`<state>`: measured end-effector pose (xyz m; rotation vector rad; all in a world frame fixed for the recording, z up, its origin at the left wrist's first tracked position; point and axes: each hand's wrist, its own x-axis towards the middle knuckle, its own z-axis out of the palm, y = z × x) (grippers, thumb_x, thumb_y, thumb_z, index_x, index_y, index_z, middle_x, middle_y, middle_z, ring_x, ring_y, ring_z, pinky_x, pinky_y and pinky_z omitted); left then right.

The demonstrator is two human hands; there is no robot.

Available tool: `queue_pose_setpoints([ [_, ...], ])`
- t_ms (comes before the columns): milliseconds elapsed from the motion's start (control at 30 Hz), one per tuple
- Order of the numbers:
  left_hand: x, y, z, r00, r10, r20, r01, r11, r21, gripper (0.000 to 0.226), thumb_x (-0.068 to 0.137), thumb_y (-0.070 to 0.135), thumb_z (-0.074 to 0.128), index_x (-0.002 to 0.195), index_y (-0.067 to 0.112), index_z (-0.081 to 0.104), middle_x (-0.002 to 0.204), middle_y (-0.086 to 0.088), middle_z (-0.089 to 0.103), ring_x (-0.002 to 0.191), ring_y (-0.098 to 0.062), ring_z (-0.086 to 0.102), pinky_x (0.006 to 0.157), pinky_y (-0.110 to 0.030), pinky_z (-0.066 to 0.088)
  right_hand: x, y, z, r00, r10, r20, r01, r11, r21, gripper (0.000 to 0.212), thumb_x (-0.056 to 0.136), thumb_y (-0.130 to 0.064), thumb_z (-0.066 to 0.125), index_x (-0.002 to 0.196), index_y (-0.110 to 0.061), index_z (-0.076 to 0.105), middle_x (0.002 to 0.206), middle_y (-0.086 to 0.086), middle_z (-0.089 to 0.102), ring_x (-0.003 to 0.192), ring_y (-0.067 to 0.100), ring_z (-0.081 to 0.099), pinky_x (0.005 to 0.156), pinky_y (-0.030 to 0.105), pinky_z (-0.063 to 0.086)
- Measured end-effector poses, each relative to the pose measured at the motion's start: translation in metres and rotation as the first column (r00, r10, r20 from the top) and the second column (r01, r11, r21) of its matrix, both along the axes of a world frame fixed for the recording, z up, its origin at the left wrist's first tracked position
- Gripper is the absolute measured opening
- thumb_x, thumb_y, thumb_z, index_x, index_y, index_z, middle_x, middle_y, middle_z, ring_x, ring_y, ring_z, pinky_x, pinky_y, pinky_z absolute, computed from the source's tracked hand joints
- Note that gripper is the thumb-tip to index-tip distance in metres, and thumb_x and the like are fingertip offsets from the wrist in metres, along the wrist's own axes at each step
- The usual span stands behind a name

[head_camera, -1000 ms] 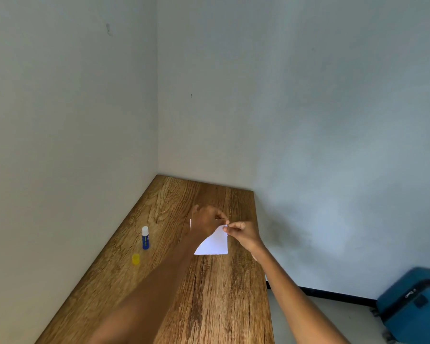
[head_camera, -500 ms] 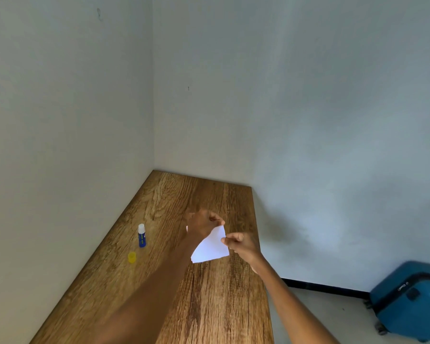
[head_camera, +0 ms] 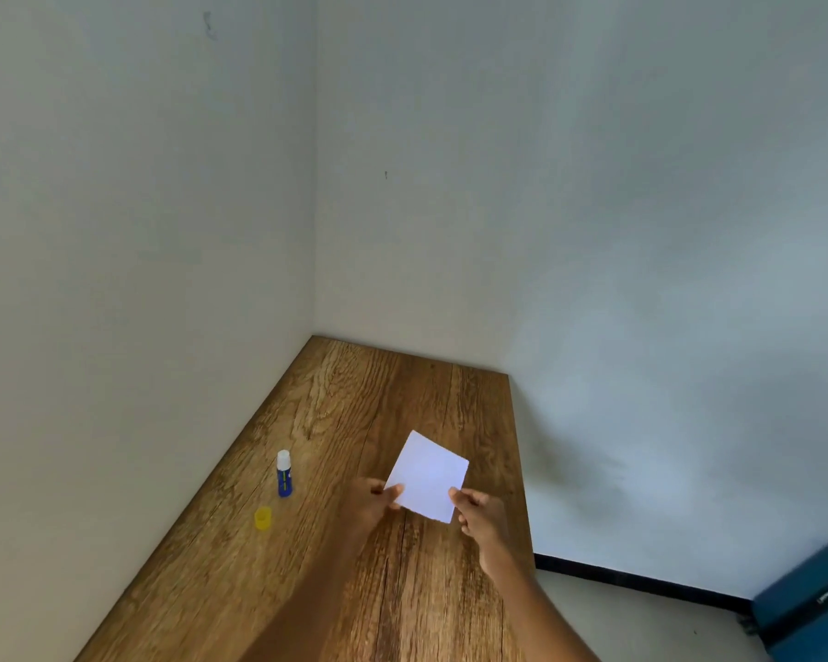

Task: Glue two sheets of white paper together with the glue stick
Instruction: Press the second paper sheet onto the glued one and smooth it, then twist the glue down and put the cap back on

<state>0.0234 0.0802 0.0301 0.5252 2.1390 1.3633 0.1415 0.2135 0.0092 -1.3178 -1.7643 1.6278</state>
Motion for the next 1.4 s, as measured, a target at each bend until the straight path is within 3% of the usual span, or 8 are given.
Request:
queue_pose_setpoints([
  [300,0.007,0.004,-0.020,0.920,-0.094,-0.382,-0.055,0.930,-0.363,0.031,0.086,0.042,0.058,0.102,0.016,0.058,0.101,0.000,0.068,0.089,-0.012,0.063,0.073,-0.020,0.045,-0.023,0.009,-0.022,0.960,0.026,0.279,-0.104,0.958,0.268,0.031,0.085,-0.026,0.064,0.108,-0.004,0.065,0.105,0.010,0.068,0.090,0.020,0.062,0.075,0.028,0.051],
  [600,0.004,-0.001,-0.039,0.810,-0.193,-0.553,-0.111,0.877,-0.468,0.047,0.088,0.056,0.044,0.121,0.023,0.041,0.126,0.002,0.051,0.117,-0.015,0.047,0.099,-0.029,0.039,-0.027,0.005,-0.018,0.935,0.030,0.353,-0.159,0.926,0.343,0.028,0.089,-0.028,0.057,0.104,-0.005,0.063,0.103,0.010,0.067,0.093,0.025,0.063,0.077,0.029,0.050],
  [733,0.007,-0.011,-0.034,0.776,-0.057,-0.628,-0.200,0.922,-0.330,0.036,0.095,0.050,0.032,0.108,0.022,0.049,0.111,0.003,0.060,0.101,-0.013,0.055,0.090,-0.029,0.043,-0.028,-0.013,-0.005,0.968,-0.047,0.245,-0.079,0.873,0.481,0.027,0.091,-0.029,0.053,0.106,-0.008,0.059,0.103,0.010,0.064,0.090,0.024,0.062,0.067,0.026,0.051],
  [900,-0.005,-0.054,-0.018,0.665,0.182,-0.724,-0.310,0.950,-0.046,0.020,0.093,0.020,0.051,0.075,0.012,0.054,0.073,-0.005,0.062,0.066,-0.024,0.058,0.067,-0.038,0.044,-0.076,-0.069,0.002,0.910,0.309,0.276,-0.413,0.736,0.536,0.029,0.088,-0.017,0.056,0.117,-0.013,0.054,0.110,0.001,0.056,0.106,0.029,0.059,0.085,0.032,0.048],
  [1000,-0.022,-0.079,-0.014,0.660,0.269,-0.701,-0.381,0.924,-0.005,0.016,0.093,0.016,0.049,0.079,0.011,0.056,0.078,-0.006,0.061,0.073,-0.024,0.056,0.075,-0.038,0.041,-0.121,-0.110,0.009,0.837,0.435,0.331,-0.545,0.711,0.445,0.052,0.087,-0.045,0.049,0.130,-0.017,0.044,0.138,0.008,0.045,0.124,0.029,0.047,0.103,0.043,0.042],
  [1067,-0.038,-0.094,-0.017,0.654,0.315,-0.688,-0.421,0.907,0.015,0.011,0.091,0.014,0.050,0.085,0.009,0.057,0.081,-0.007,0.062,0.077,-0.025,0.057,0.077,-0.039,0.042,-0.144,-0.133,0.007,0.828,0.485,0.282,-0.561,0.710,0.425,0.054,0.085,-0.053,0.047,0.124,-0.016,0.048,0.128,0.009,0.054,0.116,0.027,0.052,0.094,0.036,0.044],
  [1233,-0.071,-0.119,-0.021,0.719,0.361,-0.594,-0.450,0.893,-0.002,0.014,0.090,0.019,0.049,0.097,0.010,0.058,0.095,-0.008,0.064,0.091,-0.026,0.059,0.083,-0.040,0.047,-0.170,-0.149,-0.010,0.820,0.501,0.276,-0.571,0.692,0.441,0.014,0.090,-0.020,0.052,0.091,-0.007,0.057,0.098,0.011,0.057,0.089,0.023,0.055,0.072,0.026,0.036],
  [1400,-0.091,-0.124,-0.021,0.811,0.189,-0.554,-0.230,0.973,-0.006,0.032,0.088,0.020,0.058,0.119,0.012,0.054,0.118,-0.007,0.061,0.109,-0.023,0.055,0.093,-0.041,0.047,-0.161,-0.150,-0.007,0.866,0.436,0.244,-0.497,0.707,0.503,0.026,0.093,-0.026,0.050,0.115,-0.012,0.053,0.102,0.008,0.066,0.089,0.022,0.061,0.069,0.025,0.040],
])
